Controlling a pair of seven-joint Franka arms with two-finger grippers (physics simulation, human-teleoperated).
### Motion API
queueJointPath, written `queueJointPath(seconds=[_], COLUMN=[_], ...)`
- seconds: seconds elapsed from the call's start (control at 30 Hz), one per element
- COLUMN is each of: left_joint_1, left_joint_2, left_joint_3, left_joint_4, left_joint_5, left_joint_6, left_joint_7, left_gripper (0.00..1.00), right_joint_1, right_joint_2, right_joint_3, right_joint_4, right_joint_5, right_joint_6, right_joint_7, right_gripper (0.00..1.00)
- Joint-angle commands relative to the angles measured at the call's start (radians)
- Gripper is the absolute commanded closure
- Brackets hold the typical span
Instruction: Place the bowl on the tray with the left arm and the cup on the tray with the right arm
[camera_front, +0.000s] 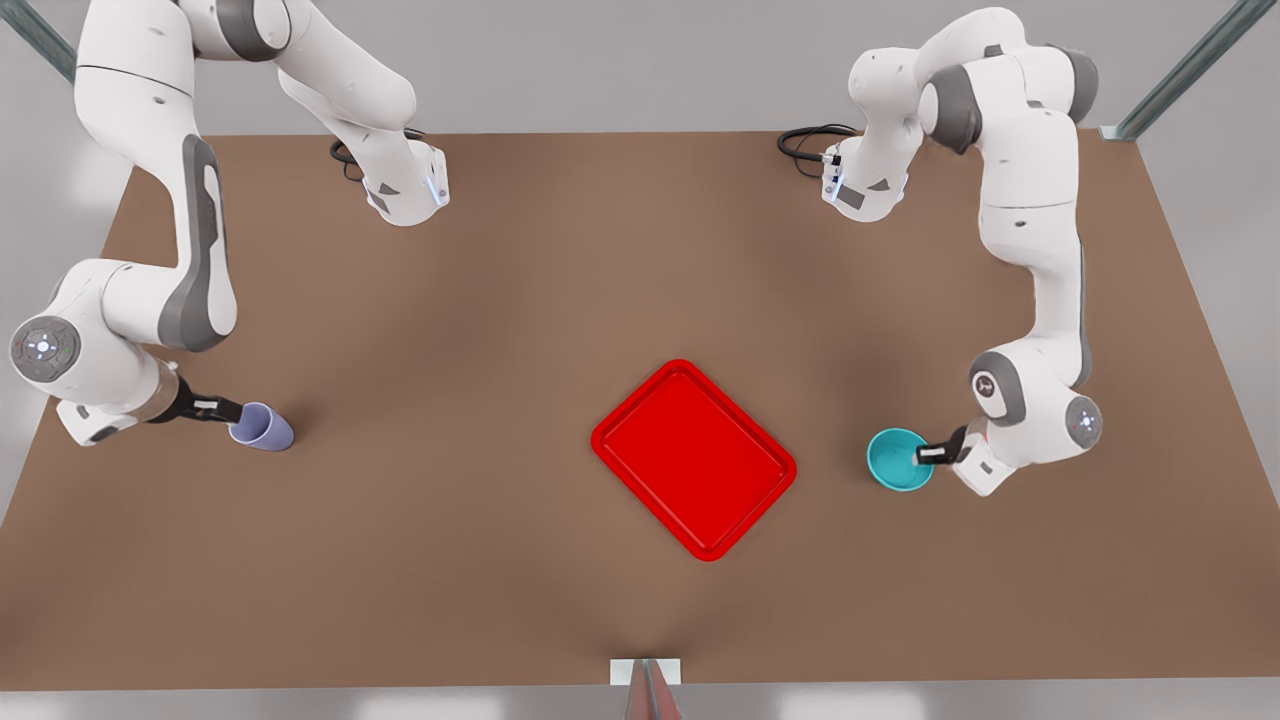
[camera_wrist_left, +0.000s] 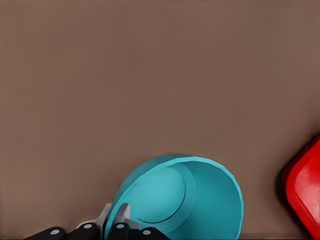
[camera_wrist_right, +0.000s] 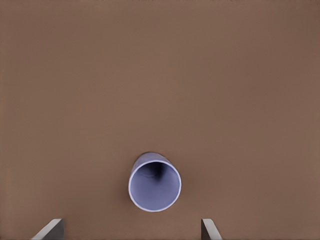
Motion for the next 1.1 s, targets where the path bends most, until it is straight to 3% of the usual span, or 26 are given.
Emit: queueJointPath(seconds=[0.0,0.2,0.3,0.4,0.57,0.6,0.63,0.87,0.9,0.93,0.97,1.0,1.03,1.07], left_joint_1=[-0.013,-0.338,-0.450,-0.489,-0.482,-0.476,-0.476,-0.443,-0.415,-0.415,-0.415,-0.407,-0.349,-0.335], left_joint_2=[-0.005,-0.012,0.046,0.153,0.175,0.175,0.175,0.173,0.164,0.102,0.064,0.072,0.071,0.068], left_joint_3=[0.000,0.001,0.000,-0.015,-0.029,-0.029,-0.029,-0.023,0.000,0.098,0.248,0.389,0.411,0.413], left_joint_4=[0.000,0.091,0.153,0.238,0.238,0.238,0.238,0.252,0.285,0.287,0.328,0.462,0.597,0.658], left_joint_5=[-0.069,-0.198,-0.205,-0.207,-0.207,-0.207,-0.207,-0.201,-0.193,-0.193,-0.192,-0.129,-0.002,0.057], left_joint_6=[-0.003,0.000,0.051,0.097,0.119,0.119,0.119,0.117,0.103,0.059,-0.068,-0.344,-0.599,-0.714], left_joint_7=[-0.005,-0.542,-0.796,-0.918,-0.913,-0.910,-0.910,-0.906,-0.907,-0.918,-0.913,-0.803,-0.591,-0.534], left_gripper=[0.79,0.79,0.79,0.79,0.79,0.51,0.00,0.00,0.00,0.00,0.00,0.00,0.00,0.00], right_joint_1=[-0.002,-0.011,-0.008,-0.009,-0.015,-0.017,-0.021,-0.064,-0.069,-0.072,-0.072,-0.071,-0.072,-0.080], right_joint_2=[0.000,0.000,0.002,0.007,0.010,0.017,0.039,0.086,0.086,0.086,0.085,0.085,0.085,0.083], right_joint_3=[0.000,0.000,0.000,0.000,0.000,0.000,0.000,0.000,0.000,0.000,0.000,0.002,0.002,0.002], right_joint_4=[0.001,-0.047,-0.047,-0.044,-0.044,-0.044,-0.048,-0.067,-0.073,-0.073,-0.073,-0.073,-0.075,-0.090], right_joint_5=[0.000,-0.002,-0.002,-0.002,-0.002,-0.003,-0.003,-0.002,-0.002,-0.002,-0.002,0.000,0.000,0.000], right_joint_6=[0.000,0.047,0.057,0.057,0.060,0.063,0.098,0.156,0.156,0.155,0.149,0.146,0.144,0.147], right_joint_7=[0.001,-0.023,-0.026,-0.037,-0.038,-0.035,-0.034,-0.057,-0.057,-0.057,-0.057,-0.057,-0.057,-0.057], right_gripper=[0.00,0.00,0.00,0.00,0.00,0.00,0.00,0.00,0.00,0.00,0.00,0.00,0.00,0.00])
